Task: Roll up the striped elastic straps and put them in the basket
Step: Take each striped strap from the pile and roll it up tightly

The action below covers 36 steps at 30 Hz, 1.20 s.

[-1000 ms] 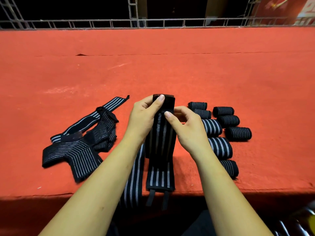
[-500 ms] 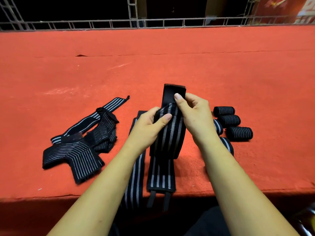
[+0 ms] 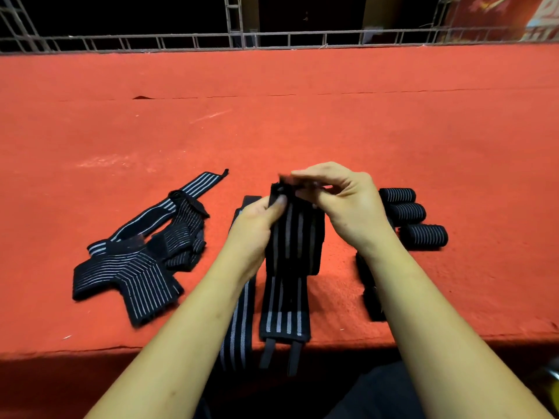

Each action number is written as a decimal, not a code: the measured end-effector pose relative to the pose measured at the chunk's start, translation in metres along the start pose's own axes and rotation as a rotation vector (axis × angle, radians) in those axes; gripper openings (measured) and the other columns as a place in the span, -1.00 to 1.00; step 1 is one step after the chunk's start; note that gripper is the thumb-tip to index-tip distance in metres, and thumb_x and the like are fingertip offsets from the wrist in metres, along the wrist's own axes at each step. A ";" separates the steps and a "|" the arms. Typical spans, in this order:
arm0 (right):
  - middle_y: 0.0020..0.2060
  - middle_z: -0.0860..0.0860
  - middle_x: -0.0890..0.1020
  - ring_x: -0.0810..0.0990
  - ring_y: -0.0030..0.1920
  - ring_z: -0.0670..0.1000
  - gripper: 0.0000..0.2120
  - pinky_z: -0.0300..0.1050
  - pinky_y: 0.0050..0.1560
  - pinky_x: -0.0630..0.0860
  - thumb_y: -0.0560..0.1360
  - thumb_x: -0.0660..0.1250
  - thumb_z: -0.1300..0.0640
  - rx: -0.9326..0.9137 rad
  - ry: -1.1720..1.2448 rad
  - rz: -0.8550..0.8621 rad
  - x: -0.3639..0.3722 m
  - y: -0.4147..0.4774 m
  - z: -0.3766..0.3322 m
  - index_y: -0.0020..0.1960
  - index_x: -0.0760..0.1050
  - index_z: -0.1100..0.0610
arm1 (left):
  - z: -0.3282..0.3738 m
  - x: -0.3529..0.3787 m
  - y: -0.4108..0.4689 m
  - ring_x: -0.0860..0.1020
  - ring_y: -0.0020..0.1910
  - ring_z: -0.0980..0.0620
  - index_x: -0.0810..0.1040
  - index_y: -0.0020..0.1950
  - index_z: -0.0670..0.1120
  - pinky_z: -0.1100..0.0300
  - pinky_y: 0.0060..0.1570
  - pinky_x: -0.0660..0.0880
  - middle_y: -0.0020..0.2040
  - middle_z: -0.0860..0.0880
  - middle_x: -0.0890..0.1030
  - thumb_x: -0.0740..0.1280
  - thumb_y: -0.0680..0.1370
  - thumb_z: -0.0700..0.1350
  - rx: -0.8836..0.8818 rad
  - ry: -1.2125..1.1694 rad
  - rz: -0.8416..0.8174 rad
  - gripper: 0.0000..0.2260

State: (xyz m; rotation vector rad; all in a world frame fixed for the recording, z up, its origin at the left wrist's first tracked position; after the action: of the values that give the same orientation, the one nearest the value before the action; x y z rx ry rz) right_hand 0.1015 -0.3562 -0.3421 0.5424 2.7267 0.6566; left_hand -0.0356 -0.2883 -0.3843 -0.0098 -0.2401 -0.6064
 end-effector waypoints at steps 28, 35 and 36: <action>-0.15 -0.13 0.67 0.62 -0.10 -0.13 -0.80 -0.19 0.01 0.54 0.44 0.45 0.28 -0.044 -0.204 0.070 -0.015 0.003 -0.017 0.00 0.61 0.06 | 0.004 0.000 -0.001 0.63 0.12 0.09 0.60 0.15 0.19 0.06 0.18 0.52 0.08 0.08 0.69 0.33 0.59 -0.01 0.142 0.282 -0.113 -0.83; -0.05 0.02 0.64 0.60 0.03 -0.06 -0.79 -0.14 0.08 0.52 0.40 0.42 0.41 -0.162 -0.245 0.011 -0.006 -0.005 -0.003 -0.07 0.55 0.15 | 0.013 0.006 -0.003 0.61 -0.02 0.12 0.59 0.12 -0.06 0.24 -0.02 0.51 -0.05 0.05 0.68 0.32 0.52 -0.23 0.161 0.108 -0.079 -0.80; -0.04 0.04 0.63 0.60 0.03 -0.06 -0.75 -0.19 0.08 0.49 0.39 0.42 0.44 -0.176 -0.242 0.003 -0.006 -0.006 -0.002 -0.08 0.55 0.13 | 0.013 0.005 -0.004 0.62 0.01 0.08 0.58 0.16 -0.10 0.22 0.01 0.53 -0.01 0.00 0.68 0.34 0.50 -0.20 0.155 0.072 -0.084 -0.76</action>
State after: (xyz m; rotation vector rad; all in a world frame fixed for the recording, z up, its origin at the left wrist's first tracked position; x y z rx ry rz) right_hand 0.1042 -0.3640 -0.3423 0.5447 2.4169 0.7693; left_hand -0.0370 -0.2937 -0.3705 0.1717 -0.2176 -0.6687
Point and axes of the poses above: each hand's wrist, its own y-axis towards the middle knuckle, its own x-axis out of the palm, z = x × y, the point moved 1 cm from there along y, towards the middle knuckle
